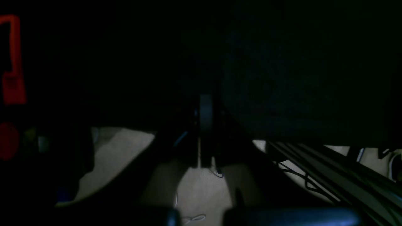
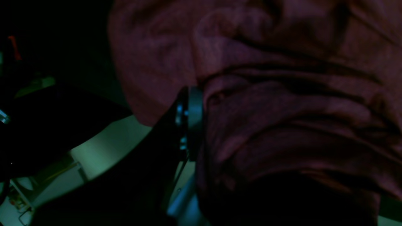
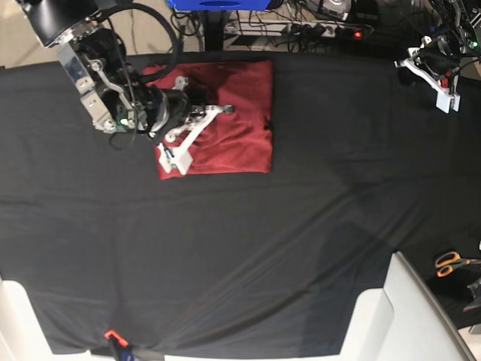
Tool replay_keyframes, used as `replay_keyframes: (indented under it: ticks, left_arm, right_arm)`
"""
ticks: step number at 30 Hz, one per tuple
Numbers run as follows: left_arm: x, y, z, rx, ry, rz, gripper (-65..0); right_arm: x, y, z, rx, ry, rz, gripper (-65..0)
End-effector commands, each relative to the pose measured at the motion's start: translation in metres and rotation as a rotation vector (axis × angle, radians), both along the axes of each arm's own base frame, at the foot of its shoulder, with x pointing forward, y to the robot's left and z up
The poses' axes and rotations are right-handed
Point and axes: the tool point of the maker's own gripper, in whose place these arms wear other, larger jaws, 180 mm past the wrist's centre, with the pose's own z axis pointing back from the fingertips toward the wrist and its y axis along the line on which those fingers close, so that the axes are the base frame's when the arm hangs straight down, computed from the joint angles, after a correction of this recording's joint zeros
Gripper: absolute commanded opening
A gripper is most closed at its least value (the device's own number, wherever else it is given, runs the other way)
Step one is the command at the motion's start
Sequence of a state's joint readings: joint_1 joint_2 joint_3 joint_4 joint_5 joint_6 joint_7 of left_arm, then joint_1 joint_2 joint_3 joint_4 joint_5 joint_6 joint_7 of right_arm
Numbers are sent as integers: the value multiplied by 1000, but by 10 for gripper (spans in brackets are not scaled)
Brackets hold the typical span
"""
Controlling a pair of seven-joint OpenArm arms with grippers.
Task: Fold the T-shirt properly
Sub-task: 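Press down on the folded red shirt's center with the right gripper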
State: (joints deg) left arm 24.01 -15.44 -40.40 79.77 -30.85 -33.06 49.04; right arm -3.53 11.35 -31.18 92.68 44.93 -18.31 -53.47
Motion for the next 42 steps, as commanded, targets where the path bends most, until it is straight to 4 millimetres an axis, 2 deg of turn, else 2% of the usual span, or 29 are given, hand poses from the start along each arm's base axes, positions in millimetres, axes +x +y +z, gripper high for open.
replay_keyframes:
  ticks: [1,4,6,10,15,19,21,26,32,35,40,42]
  left_arm:
    - [4,6,8,17,-25,-9,-650]
    - [4,6,8,16,-24,-8,-650]
    - [5,6,8,16,-26,-8,-650]
    - [6,6,8,17,-28,-10,-650]
    - [6,6,8,17,-28,-10,-650]
    - [6,6,8,17,-28,-10,-650]
    - [6,5,8,16,-27,-11,-650]
    - [8,-15,0,-12,-8,-69,-650]
    - [10,-27,-5,-29,2,-104,-650]
    - [10,-27,-4,-28,0,-104,-650]
    - [10,-27,-4,-28,0,-103,-650]
    - [10,-27,-4,-28,0,-103,-650]
  right_arm:
    - [11,5,10,22,-26,-12,-645]
    - [10,3,7,-1,17,-81,-645]
    - [12,10,9,-5,10,-66,-645]
    - [8,5,-4,-67,68,-113,-645]
    - [1,13,-9,-143,105,-121,-645]
    - [-1,20,-13,-200,65,-35,-645]
    - [-2,30,-12,-225,26,14,-645]
    - [-8,47,-13,-307,-10,67,-645]
    - [-6,60,-11,-455,-103,132,-645]
    - [-7,60,-20,-551,-124,167,-645]
    - [-2,41,-34,-732,-207,221,-644]
    - [4,38,-33,-754,-223,219,-644]
